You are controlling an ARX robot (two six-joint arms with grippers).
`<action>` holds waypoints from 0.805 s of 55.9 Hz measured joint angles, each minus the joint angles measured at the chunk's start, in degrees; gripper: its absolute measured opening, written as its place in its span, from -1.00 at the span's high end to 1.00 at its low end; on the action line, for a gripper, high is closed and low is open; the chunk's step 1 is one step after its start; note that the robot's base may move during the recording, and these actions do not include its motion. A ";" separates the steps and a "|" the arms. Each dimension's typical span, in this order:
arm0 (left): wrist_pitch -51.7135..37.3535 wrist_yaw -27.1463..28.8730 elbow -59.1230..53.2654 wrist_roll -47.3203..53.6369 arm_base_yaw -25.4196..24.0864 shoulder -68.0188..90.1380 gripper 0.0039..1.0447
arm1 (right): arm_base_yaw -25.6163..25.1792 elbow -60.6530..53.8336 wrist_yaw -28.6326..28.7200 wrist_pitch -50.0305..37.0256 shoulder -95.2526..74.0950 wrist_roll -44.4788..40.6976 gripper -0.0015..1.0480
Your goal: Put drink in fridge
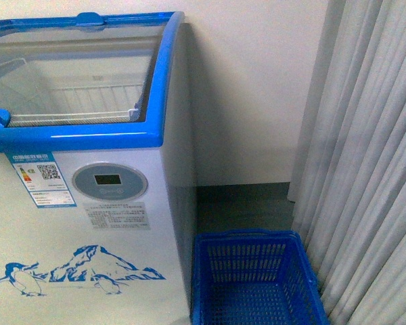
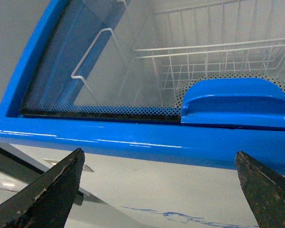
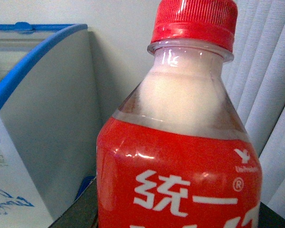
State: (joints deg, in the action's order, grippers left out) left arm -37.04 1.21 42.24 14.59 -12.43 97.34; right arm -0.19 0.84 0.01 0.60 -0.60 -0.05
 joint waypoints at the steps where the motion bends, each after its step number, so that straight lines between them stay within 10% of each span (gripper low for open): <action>1: 0.07 -0.04 0.22 0.13 -0.02 0.31 -0.85 | 0.00 0.00 0.00 -0.02 0.02 0.00 0.21; 45: 2.25 -1.90 13.03 6.25 -0.11 11.85 -0.85 | 0.00 0.00 0.00 0.00 0.02 0.02 0.21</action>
State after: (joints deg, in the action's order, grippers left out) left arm -34.79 -0.69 55.27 20.84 -12.53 109.19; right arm -0.19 0.84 0.01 0.60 -0.58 -0.03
